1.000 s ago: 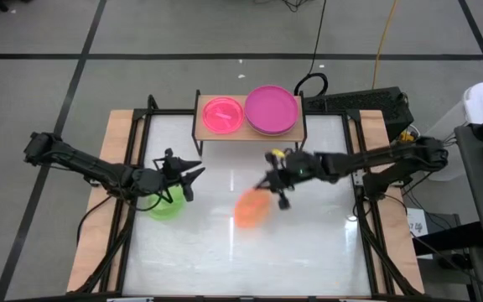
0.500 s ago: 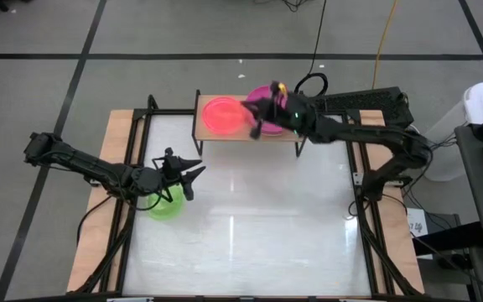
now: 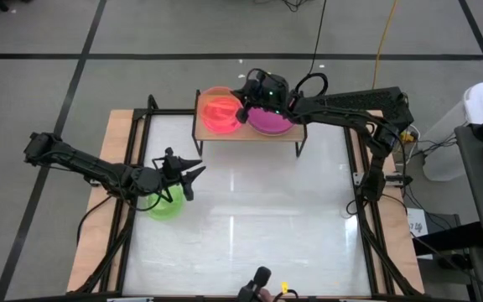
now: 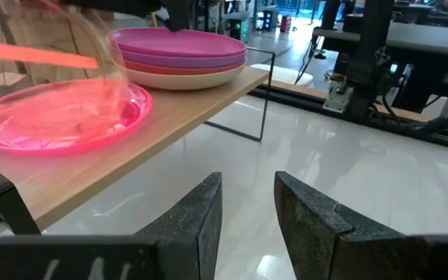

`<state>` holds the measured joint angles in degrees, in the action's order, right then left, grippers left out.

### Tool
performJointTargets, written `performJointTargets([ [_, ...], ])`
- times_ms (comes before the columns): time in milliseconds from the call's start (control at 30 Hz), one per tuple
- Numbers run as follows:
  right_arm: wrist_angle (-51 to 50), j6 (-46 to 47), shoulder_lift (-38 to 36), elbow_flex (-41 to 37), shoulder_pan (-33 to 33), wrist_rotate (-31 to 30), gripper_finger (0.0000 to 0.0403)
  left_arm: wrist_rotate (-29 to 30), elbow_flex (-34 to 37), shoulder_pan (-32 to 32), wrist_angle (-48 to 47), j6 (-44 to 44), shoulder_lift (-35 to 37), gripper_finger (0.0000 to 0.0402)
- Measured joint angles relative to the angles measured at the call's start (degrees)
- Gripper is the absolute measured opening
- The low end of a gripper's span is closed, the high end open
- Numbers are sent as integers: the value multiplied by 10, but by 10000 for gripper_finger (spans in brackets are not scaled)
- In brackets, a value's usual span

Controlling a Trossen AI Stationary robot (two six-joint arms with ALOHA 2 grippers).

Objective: Place and stack plates onto a shelf
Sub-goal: Stack the orange transparent plate on top of the pink transparent plate on the shelf, then stack the green transparent plate on top of the orange transparent plate on the shelf

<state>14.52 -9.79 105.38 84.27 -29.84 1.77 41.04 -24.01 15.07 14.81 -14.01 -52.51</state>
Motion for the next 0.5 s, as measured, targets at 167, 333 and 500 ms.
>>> performJointTargets([
  [167, -1, -1, -4, 0, -1, -1, 16, -3, 0, 1, -1, -3, 0, 124],
  [333, -9, -11, -10, 0, -2, -1, 61, -5, 0, 1, -1, -9, 0, 124],
  [500, -27, -21, -16, 0, -1, -1, 116, -5, 0, 1, -1, -10, 0, 124],
])
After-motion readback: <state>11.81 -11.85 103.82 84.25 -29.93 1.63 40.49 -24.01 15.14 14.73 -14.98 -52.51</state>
